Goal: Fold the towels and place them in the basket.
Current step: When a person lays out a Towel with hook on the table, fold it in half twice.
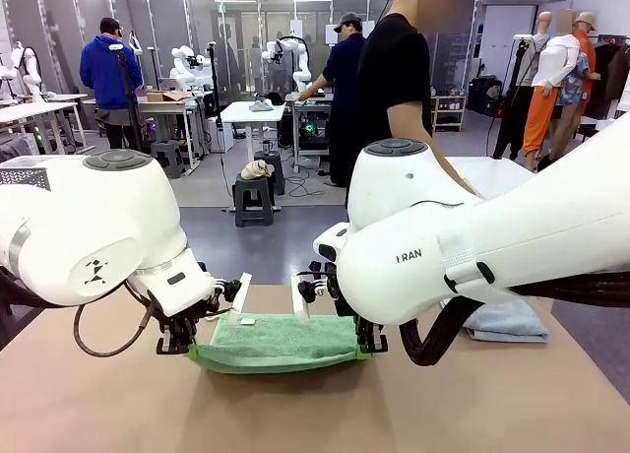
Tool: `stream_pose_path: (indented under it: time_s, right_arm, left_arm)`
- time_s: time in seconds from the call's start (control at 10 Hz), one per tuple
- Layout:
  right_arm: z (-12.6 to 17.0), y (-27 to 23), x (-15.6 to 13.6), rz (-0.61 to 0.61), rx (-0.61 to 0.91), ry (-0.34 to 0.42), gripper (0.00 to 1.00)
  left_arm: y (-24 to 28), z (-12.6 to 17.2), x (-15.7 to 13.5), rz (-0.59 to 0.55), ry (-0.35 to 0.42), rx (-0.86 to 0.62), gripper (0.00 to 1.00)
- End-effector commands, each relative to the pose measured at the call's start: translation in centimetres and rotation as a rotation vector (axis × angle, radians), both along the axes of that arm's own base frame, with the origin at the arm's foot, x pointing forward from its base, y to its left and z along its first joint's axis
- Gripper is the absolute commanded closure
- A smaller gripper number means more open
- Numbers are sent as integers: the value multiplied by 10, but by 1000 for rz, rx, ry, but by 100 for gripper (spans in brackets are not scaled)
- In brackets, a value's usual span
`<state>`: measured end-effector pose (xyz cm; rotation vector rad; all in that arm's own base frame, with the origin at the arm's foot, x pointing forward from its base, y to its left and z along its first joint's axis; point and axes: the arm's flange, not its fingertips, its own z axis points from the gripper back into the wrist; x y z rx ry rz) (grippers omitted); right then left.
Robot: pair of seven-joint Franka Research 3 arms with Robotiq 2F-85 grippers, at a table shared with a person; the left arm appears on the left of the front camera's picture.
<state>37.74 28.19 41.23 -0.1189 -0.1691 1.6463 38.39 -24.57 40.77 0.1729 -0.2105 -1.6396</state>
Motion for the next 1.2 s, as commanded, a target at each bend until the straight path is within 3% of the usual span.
stream_pose_path:
  time_s: [0.0,0.3,0.4,0.6,1.1]
  right_arm:
    - [0,-1,0,-2,0,0,95]
    - [0,0,0,-1,0,1,95]
    - [-1,-4,20,-4,18,57,95]
    - [-6,-4,58,14,33,108,95]
    - [-18,-5,128,4,56,183,95]
  left_arm:
    - [0,-1,0,-3,0,-1,96]
    - [0,-1,0,-3,0,-1,96]
    - [-1,-1,0,-2,1,0,96]
    - [-3,2,37,-56,48,-15,96]
    - [-18,-6,126,-57,149,-1,96]
